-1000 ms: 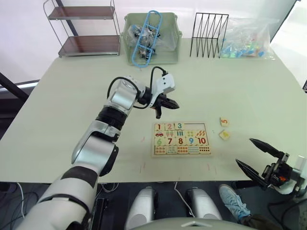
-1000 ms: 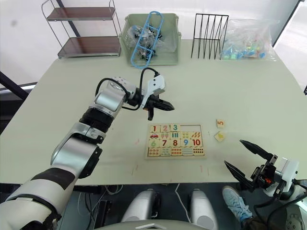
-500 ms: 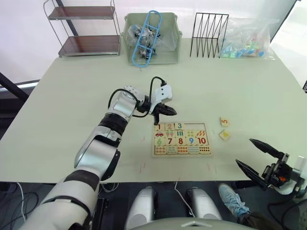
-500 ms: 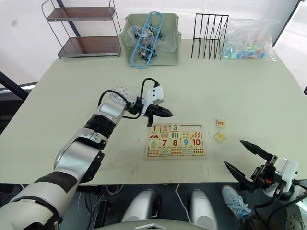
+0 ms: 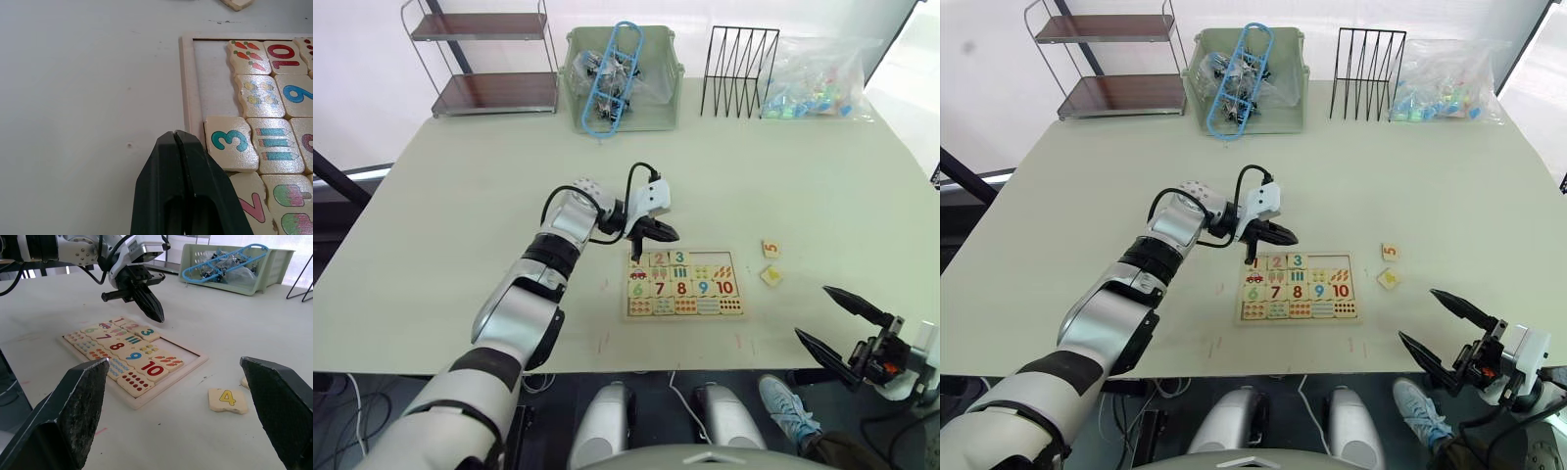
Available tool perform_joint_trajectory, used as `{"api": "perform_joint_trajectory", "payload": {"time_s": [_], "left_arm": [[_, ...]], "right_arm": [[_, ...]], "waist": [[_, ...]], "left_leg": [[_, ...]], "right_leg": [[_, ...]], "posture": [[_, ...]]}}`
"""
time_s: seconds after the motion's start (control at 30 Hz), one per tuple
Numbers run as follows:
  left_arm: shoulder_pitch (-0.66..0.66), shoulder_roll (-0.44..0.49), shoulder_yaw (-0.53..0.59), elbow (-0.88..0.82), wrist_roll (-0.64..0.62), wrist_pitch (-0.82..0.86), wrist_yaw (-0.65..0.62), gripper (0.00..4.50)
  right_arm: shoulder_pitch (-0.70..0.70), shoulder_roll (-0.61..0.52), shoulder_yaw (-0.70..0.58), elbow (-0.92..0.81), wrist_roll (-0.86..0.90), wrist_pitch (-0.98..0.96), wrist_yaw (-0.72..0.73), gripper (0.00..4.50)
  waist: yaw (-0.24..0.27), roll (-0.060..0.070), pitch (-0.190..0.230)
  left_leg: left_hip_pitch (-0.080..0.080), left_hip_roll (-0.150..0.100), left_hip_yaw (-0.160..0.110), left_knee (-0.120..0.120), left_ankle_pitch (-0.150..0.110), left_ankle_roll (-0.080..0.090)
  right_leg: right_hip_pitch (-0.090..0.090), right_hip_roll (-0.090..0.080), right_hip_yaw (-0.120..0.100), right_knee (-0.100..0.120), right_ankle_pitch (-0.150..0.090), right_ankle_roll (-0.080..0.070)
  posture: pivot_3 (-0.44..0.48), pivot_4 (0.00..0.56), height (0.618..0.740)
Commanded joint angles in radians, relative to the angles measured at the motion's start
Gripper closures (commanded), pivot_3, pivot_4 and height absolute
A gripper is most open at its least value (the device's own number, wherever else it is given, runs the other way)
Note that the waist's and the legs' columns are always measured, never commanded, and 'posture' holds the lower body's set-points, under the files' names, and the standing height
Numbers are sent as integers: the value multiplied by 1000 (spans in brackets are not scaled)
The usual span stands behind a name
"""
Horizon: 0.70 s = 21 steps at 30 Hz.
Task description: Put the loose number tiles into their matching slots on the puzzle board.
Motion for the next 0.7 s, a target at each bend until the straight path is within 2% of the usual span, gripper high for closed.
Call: {"api": "perform_joint_trajectory", "payload": {"time_s": [0.03,0.7], "left_arm": [[-1,-2,-4,-13,3,-17,-20,4475],[-2,-4,-14,-8,12,-38,-25,4475]], "right_arm": [[11,-8,-19,-30,13,-10,-5,0],[18,-1,-8,-40,9,-15,-18,0]], "waist": [[0,0,0],[0,0,0]], "left_leg": [[0,0,0,0,0,0],[0,0,0,0,0,0]], "right_leg": [[0,0,0,0,0,0],[0,0,0,0,0,0]], "posture": [[0,150,740],[0,150,740]]}}
